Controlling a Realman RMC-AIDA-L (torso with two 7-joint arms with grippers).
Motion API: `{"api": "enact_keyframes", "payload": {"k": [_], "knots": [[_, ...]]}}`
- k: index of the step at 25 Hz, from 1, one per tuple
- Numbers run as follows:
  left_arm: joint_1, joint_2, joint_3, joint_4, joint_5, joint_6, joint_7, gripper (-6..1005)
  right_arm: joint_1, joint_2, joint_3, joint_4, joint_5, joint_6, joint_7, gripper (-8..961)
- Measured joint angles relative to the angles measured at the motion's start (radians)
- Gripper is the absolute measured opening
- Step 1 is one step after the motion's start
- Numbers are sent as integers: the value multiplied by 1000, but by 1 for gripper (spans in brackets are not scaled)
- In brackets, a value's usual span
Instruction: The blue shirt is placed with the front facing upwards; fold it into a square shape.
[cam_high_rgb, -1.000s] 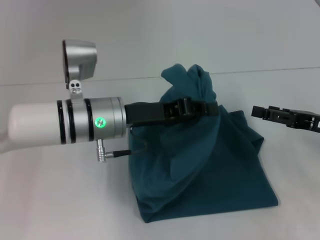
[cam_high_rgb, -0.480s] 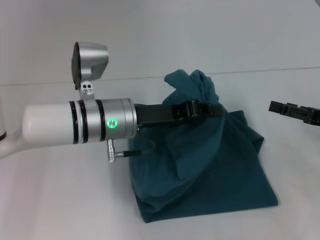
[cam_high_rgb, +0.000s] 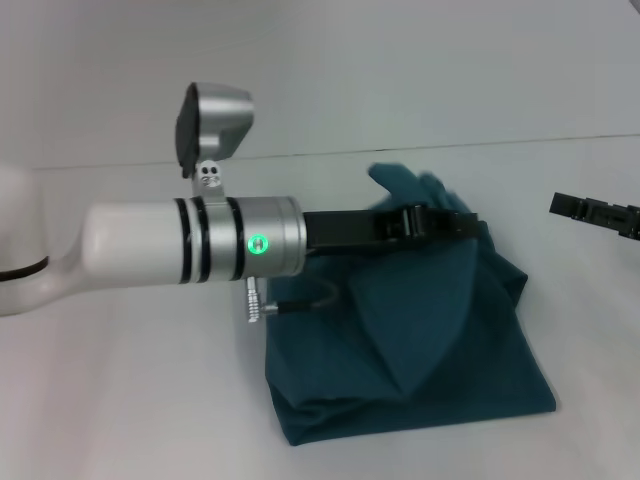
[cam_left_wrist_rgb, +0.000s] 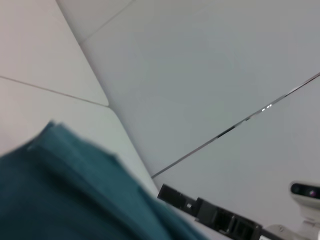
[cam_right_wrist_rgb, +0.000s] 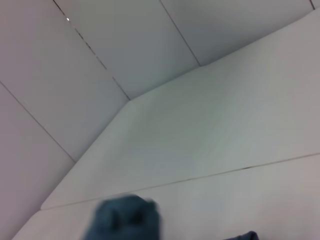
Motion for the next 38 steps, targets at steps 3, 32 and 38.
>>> {"api": "enact_keyframes", "payload": {"k": [3,32,38], "knots": [[-20,0,29,-9,-1,-45,-10,222,5,-2,1,0,1,0,6,944],[408,14,93,547,21,133,122,920,66,-48,-83,-1,-96,11,197,944],[478,14,-34,555,45,178,206,919,119,-53,-118,-2,-199,42,313,945]]}}
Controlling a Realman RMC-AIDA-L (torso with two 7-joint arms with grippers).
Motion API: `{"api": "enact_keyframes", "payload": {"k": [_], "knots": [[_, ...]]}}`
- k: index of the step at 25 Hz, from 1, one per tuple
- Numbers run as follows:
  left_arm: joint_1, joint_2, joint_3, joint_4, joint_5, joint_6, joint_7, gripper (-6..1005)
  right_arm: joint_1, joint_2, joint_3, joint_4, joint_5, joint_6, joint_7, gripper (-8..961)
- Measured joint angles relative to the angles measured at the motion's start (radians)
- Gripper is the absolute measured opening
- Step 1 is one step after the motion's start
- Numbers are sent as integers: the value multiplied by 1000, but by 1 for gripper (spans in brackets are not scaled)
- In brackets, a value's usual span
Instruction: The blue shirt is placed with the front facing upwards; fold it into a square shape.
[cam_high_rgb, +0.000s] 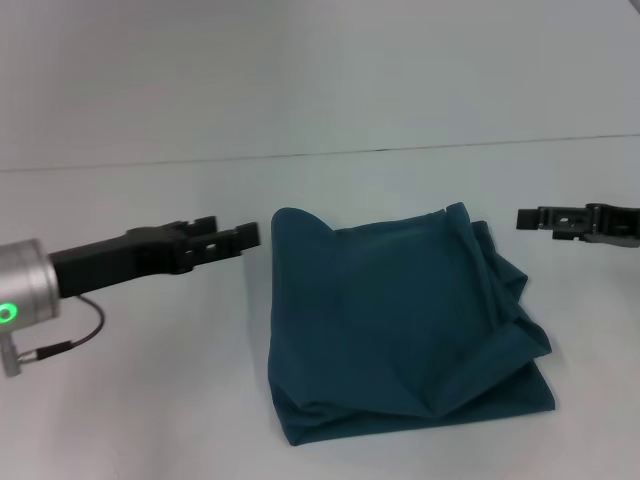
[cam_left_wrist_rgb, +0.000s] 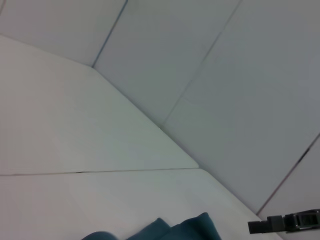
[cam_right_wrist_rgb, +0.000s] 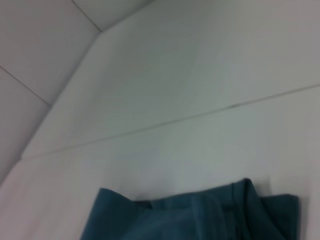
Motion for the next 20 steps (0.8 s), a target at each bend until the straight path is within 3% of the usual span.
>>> {"api": "enact_keyframes", "payload": {"k": [11,20], "knots": [[38,0,-76,-1,39,28,55,916,60,30,-135,51,-72,114,90,941],[30,0,-76,-17,39,13,63,916,71,55,-151,69,-71,192,83,938]]}}
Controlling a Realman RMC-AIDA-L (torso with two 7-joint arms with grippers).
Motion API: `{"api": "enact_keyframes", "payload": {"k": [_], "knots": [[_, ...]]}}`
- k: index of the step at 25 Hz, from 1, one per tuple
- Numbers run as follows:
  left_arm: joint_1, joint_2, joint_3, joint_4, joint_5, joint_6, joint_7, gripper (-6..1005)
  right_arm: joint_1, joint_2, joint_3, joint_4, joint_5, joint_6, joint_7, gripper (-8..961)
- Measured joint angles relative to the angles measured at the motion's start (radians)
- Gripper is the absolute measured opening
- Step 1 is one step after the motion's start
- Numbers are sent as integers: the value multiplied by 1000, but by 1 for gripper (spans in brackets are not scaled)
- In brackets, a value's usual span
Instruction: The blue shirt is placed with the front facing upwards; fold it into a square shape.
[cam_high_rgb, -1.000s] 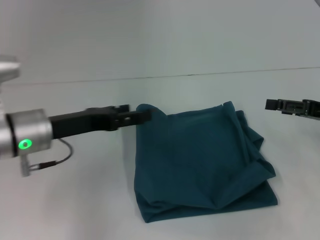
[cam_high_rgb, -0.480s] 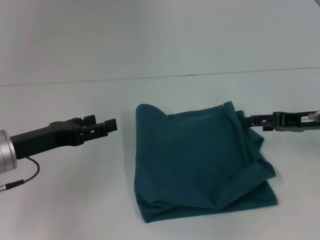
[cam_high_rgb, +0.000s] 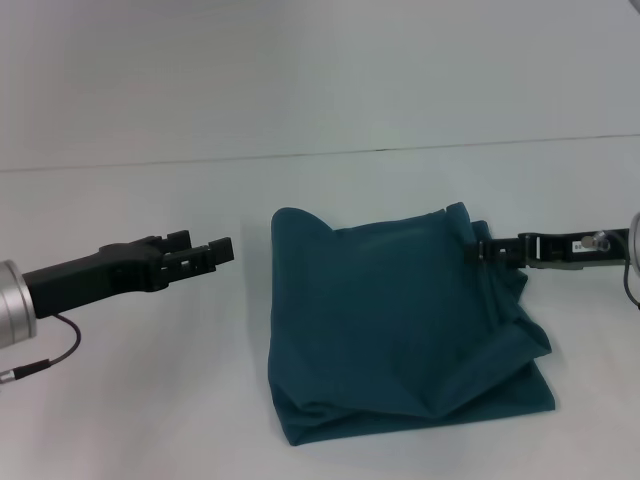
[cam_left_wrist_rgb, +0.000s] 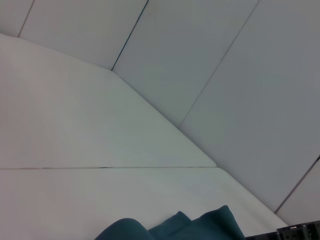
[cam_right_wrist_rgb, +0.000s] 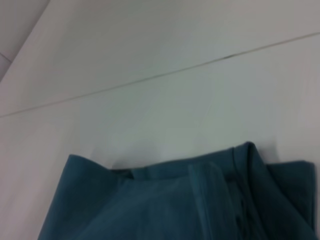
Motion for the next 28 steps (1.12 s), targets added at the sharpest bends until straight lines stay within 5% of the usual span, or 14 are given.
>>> {"api": "enact_keyframes", "payload": {"k": [5,21,28], "knots": [[6,0,-2,0,-3,-9,2,912,17,4,-1,0,3,26,-1,936],[5,0,-3,-26,0,-43,21,898,66,65,-44,9,0,173,1,386],[5,0,-3,-26,-1,-43,31,892,54,69,-64,9,0,198,8,143]]}}
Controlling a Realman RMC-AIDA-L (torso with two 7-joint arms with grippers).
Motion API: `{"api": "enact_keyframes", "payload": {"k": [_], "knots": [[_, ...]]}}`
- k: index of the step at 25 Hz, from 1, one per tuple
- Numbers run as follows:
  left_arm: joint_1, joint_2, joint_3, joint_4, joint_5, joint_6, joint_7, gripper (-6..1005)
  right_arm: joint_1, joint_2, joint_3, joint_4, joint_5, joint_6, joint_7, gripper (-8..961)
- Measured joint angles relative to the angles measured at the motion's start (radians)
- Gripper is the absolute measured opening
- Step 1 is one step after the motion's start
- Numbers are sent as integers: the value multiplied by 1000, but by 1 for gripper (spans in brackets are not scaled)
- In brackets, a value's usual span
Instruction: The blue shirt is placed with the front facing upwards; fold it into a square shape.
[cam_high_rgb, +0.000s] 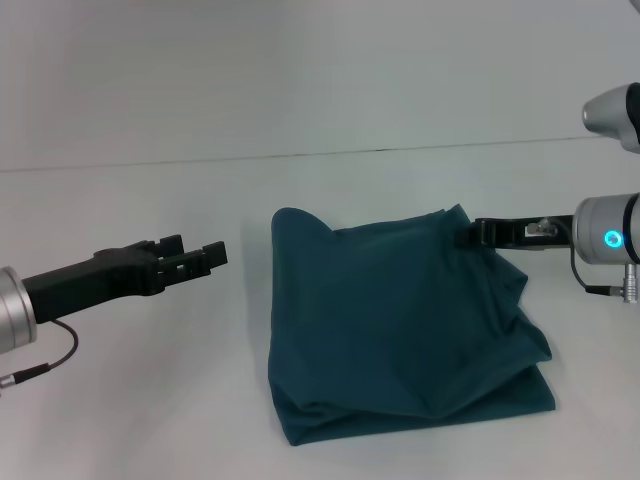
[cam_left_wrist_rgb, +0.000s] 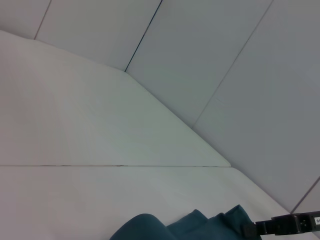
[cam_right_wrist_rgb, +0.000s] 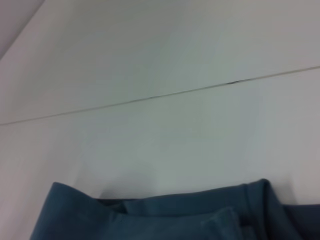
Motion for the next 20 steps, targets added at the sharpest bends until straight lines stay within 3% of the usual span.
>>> {"api": "enact_keyframes", "payload": {"k": [7,15,20], "knots": [[3,-1,0,0,-3,0,0,886,-32,-13,22,-12,12,-4,0,17],[-4,-2,0,-23,-8,1,0,879,-39,-31,30,-32,50,-10,-11,68],[-5,-2,0,-24,-10,0,0,875,-35,-27,22,-28,44,15,-12,100]]}}
